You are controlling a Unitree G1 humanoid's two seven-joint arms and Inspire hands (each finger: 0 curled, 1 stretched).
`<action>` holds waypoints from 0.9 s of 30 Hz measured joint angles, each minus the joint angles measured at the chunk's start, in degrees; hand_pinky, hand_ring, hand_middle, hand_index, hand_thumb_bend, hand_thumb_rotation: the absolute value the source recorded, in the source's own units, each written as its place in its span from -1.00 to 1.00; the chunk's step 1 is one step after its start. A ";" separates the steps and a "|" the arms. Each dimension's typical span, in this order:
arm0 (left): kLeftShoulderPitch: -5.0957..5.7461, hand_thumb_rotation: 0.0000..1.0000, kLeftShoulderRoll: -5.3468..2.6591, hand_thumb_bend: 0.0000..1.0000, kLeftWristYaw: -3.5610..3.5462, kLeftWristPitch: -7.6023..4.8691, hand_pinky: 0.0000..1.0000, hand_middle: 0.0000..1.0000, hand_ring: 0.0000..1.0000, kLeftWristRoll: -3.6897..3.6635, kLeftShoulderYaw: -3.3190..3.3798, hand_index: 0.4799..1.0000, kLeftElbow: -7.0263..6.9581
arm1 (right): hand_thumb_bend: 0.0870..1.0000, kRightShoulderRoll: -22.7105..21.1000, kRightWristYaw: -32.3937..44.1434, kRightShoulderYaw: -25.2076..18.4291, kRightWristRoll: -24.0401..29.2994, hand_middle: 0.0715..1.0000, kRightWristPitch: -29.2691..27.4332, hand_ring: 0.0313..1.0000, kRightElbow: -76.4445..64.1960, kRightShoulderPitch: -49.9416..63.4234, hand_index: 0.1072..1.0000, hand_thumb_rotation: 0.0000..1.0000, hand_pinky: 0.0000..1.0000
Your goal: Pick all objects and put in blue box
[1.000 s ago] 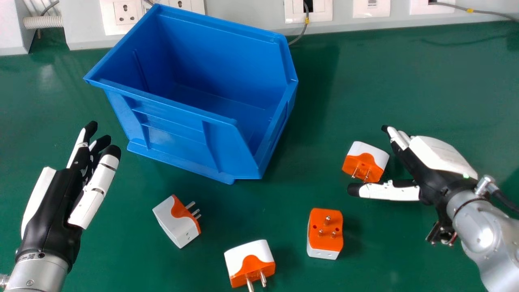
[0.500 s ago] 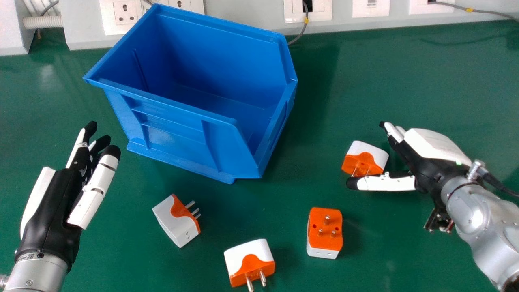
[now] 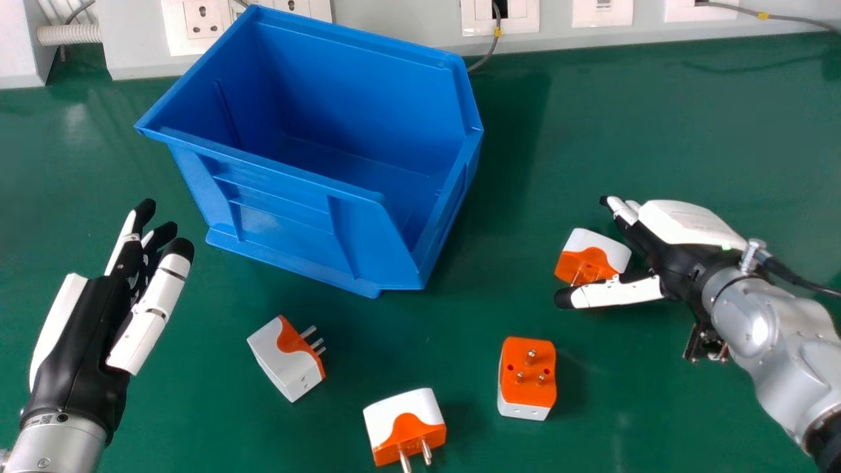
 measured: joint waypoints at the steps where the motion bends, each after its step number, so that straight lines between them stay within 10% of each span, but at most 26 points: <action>1: 0.00 0.69 0.00 -0.30 -0.01 0.00 0.74 0.92 0.88 0.00 0.00 0.97 -0.02 | 0.35 0.00 0.33 0.41 -0.13 1.00 0.00 1.00 0.04 -0.36 0.97 0.42 0.87; 27: 0.06 0.70 0.00 -0.27 -0.04 0.52 0.75 0.92 0.89 0.01 0.01 0.97 -0.54 | 0.34 -0.01 3.61 4.74 -3.70 1.00 0.46 1.00 4.85 -6.15 0.91 0.26 0.82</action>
